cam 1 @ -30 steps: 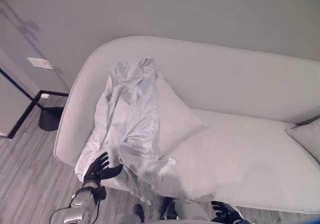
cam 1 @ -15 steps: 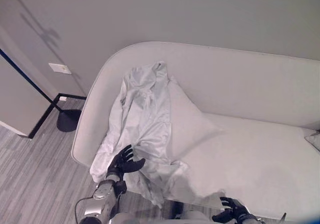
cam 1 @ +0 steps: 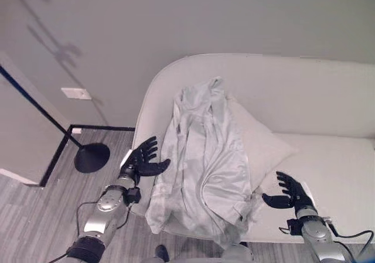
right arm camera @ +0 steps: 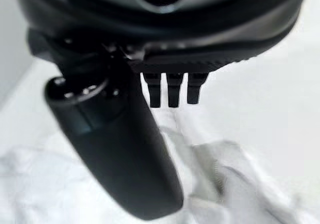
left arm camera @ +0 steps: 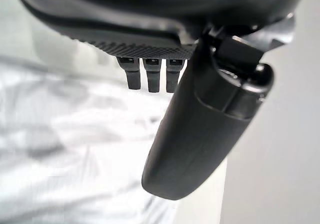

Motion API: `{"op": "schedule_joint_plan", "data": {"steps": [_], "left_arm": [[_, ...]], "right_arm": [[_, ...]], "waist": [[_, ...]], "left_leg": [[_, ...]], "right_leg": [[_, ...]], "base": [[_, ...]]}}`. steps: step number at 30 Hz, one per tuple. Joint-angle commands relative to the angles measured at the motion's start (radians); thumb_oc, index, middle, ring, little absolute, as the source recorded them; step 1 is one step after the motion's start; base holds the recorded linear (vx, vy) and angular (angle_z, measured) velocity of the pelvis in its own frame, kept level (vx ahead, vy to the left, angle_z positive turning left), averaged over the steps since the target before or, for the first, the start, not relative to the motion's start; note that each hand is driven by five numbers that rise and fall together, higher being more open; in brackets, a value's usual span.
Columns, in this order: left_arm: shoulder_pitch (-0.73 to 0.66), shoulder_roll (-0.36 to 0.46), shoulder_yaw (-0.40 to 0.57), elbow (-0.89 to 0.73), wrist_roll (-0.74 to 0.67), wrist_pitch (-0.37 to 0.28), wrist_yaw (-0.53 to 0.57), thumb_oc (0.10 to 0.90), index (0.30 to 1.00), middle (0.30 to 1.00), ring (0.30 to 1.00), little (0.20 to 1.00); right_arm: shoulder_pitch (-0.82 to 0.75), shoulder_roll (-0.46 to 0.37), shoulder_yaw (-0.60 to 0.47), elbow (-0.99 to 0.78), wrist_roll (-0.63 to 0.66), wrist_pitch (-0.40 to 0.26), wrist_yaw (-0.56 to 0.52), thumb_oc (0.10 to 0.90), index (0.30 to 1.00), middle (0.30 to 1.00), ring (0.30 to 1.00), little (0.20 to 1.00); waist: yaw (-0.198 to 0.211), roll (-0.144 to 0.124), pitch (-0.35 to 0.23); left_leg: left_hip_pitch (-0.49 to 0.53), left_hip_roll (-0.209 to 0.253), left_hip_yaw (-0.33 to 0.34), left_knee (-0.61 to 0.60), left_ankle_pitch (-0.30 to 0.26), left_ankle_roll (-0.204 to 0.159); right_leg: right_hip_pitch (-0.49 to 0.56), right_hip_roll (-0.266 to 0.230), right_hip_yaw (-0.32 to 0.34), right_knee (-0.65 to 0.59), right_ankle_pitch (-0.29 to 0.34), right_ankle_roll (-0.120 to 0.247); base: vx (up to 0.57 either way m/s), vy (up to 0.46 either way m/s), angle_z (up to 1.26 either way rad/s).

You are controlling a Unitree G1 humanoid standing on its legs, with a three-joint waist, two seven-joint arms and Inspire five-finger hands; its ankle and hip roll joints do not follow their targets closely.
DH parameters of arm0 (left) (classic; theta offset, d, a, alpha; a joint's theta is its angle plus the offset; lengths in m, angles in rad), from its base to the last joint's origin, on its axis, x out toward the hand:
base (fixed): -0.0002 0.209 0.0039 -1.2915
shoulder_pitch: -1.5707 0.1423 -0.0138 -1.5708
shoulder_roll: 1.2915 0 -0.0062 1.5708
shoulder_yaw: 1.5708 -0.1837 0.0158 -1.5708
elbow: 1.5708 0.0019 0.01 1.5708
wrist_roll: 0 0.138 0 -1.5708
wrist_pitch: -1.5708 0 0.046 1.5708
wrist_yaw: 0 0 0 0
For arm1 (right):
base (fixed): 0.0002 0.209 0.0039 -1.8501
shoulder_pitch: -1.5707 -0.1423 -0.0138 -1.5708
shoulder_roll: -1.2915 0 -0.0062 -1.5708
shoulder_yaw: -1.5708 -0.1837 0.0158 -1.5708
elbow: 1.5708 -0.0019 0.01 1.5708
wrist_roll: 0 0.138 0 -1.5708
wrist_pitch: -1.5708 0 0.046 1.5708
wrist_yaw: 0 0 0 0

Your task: Hang the clothes on the sofa on the clothes rack.

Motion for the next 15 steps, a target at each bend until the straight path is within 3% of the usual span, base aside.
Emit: {"op": "schedule_joint_plan", "data": {"steps": [1,2,4,6,9,10,15], "left_arm": [[-0.075,-0.031,0.054,-0.096,0.007,-0.100,-0.015,0.800,0.900,0.900,0.900,0.900],[-0.062,-0.042,0.064,-0.096,0.017,-0.101,-0.012,0.800,0.900,0.900,0.900,0.900],[-0.056,-0.046,0.073,-0.100,0.015,-0.102,-0.008,0.800,0.900,0.900,0.900,0.900],[-0.024,-0.059,0.074,-0.121,0.015,-0.097,-0.017,0.800,0.900,0.900,0.900,0.900],[-0.013,-0.064,0.070,-0.123,0.015,-0.096,-0.024,0.800,0.900,0.900,0.900,0.900],[-0.001,-0.068,0.057,-0.126,0.020,-0.094,-0.030,0.800,0.900,0.900,0.900,0.900],[0.016,-0.054,0.035,-0.134,0.026,-0.091,-0.040,0.800,0.900,0.900,0.900,0.900]], "right_arm": [[-0.093,-0.113,-0.089,-0.051,-0.048,-0.064,-0.065,0.800,0.900,0.900,0.900,0.900],[-0.106,-0.130,-0.098,-0.065,-0.056,-0.067,-0.067,0.800,0.900,0.900,0.900,0.900],[-0.117,-0.138,-0.093,-0.065,-0.058,-0.068,-0.068,0.800,0.900,0.900,0.900,0.900],[-0.170,-0.164,-0.053,-0.089,-0.071,-0.071,-0.049,0.800,0.900,0.900,0.900,0.900],[-0.213,-0.187,-0.021,-0.100,-0.070,-0.076,-0.035,0.800,0.900,0.900,0.900,0.900],[-0.276,-0.206,0.039,-0.129,-0.055,-0.090,-0.008,0.800,0.900,0.900,0.900,0.900],[-0.444,-0.202,0.187,-0.164,-0.059,-0.098,0.027,0.800,0.900,0.900,0.900,0.900]], "waist": [[-0.010,-0.011,0.010],[-0.005,-0.018,0.007],[0.002,-0.024,0.007],[0.025,-0.040,-0.006],[0.036,-0.045,-0.011],[0.053,-0.050,-0.020],[0.085,-0.045,-0.026]], "left_leg": [[0.027,0.039,-0.013,0.006,-0.132,-0.045],[0.039,0.030,-0.013,0.006,-0.137,-0.039],[0.046,0.028,-0.009,0.006,-0.140,-0.038],[0.050,0.027,-0.002,0.006,-0.139,-0.039],[0.051,0.031,-0.004,0.006,-0.136,-0.041],[0.050,0.038,-0.004,0.006,-0.131,-0.046],[0.049,0.051,-0.009,0.006,-0.119,-0.059]], "right_leg": [[0.051,0.057,0.049,-0.074,0.001,-0.004],[0.060,0.080,0.104,-0.114,0.006,0.000],[0.066,0.085,0.117,-0.136,0.019,0.007],[0.095,0.090,0.095,-0.195,0.046,0.017],[0.111,0.095,0.087,-0.224,0.046,0.017],[0.126,0.095,0.070,-0.233,0.031,0.019],[0.153,0.096,0.039,-0.233,0.004,0.018]], "base": [[0.00,0.000,0.00],[0.06,0.027,0.06],[0.06,-0.025,-0.14],[0.08,-0.093,-0.38],[0.06,-0.088,-0.19],[0.09,-0.111,-0.05],[0.05,-0.057,0.05]]}}
